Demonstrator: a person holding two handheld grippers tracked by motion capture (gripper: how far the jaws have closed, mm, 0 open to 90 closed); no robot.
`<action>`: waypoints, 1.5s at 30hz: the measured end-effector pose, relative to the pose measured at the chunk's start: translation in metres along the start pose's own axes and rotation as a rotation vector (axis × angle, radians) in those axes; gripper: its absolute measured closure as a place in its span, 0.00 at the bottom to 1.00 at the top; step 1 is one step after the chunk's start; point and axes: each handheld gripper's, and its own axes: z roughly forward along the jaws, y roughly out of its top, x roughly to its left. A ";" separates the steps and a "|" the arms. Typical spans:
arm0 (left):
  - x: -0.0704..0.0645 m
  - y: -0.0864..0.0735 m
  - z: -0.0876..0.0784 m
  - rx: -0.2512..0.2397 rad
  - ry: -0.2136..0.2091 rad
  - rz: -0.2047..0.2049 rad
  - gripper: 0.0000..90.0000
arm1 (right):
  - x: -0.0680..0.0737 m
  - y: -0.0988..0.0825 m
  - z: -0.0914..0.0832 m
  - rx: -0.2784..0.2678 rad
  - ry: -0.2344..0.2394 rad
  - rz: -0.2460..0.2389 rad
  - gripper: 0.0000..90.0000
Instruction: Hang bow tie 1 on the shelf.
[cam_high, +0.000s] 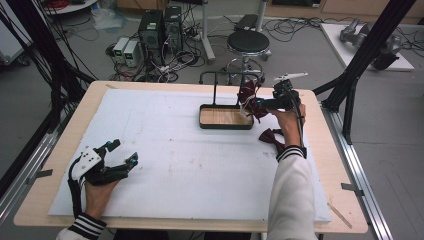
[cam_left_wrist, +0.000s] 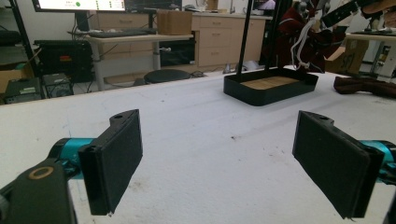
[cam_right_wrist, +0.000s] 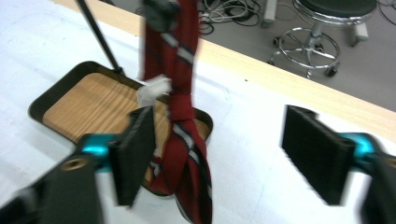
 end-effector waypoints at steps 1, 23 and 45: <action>0.000 0.000 0.000 0.002 -0.001 0.000 0.18 | 0.001 0.000 -0.001 -0.006 0.016 -0.002 0.21; 0.000 0.000 -0.001 -0.013 -0.009 0.001 0.18 | 0.018 -0.017 -0.079 -0.294 0.056 0.011 0.12; 0.000 0.000 -0.001 -0.005 -0.006 0.004 0.18 | 0.030 -0.097 -0.121 -0.448 0.045 -0.020 0.12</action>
